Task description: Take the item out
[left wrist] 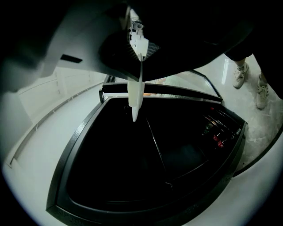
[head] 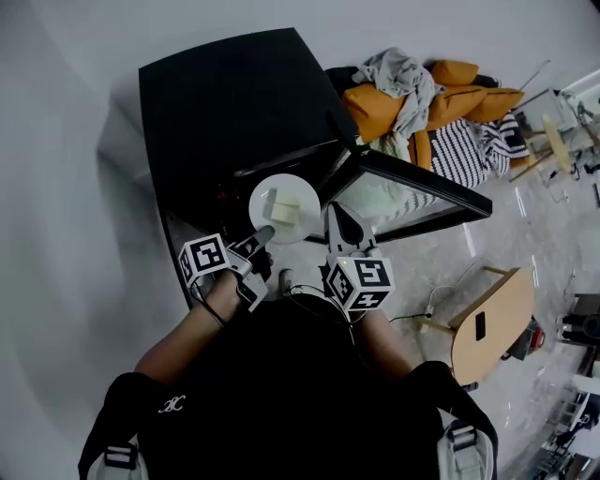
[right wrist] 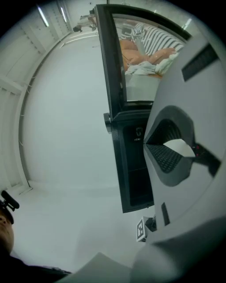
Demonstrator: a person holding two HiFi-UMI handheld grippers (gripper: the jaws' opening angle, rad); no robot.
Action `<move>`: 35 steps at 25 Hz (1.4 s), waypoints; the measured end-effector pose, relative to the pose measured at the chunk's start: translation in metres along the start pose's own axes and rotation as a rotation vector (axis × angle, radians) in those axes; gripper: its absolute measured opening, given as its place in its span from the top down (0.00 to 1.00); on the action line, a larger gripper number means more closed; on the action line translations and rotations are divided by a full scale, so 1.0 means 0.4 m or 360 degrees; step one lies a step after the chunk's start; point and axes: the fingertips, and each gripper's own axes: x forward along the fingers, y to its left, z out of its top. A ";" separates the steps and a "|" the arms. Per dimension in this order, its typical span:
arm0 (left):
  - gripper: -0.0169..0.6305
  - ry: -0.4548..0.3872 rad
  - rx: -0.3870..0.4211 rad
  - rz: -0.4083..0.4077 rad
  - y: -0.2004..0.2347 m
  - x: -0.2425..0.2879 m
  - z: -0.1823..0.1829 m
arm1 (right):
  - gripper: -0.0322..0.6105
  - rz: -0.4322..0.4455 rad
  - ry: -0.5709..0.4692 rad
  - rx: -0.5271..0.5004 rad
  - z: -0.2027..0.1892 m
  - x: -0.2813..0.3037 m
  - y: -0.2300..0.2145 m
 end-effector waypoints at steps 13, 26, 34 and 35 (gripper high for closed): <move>0.94 0.0374 0.0064 -0.0035 -0.016 0.064 -0.124 | 0.94 -0.0301 -0.0043 0.0178 -0.039 -0.117 -0.102; 0.94 0.0462 0.0117 -0.0061 -0.043 0.092 -0.180 | 0.94 -0.0373 -0.0069 0.0160 -0.032 -0.184 -0.147; 0.94 0.0442 0.0107 -0.0059 -0.036 0.084 -0.182 | 0.94 -0.0350 -0.0085 0.0208 -0.034 -0.179 -0.133; 0.94 0.0441 0.0105 -0.0060 -0.035 0.084 -0.182 | 0.94 -0.0347 -0.0088 0.0212 -0.032 -0.177 -0.132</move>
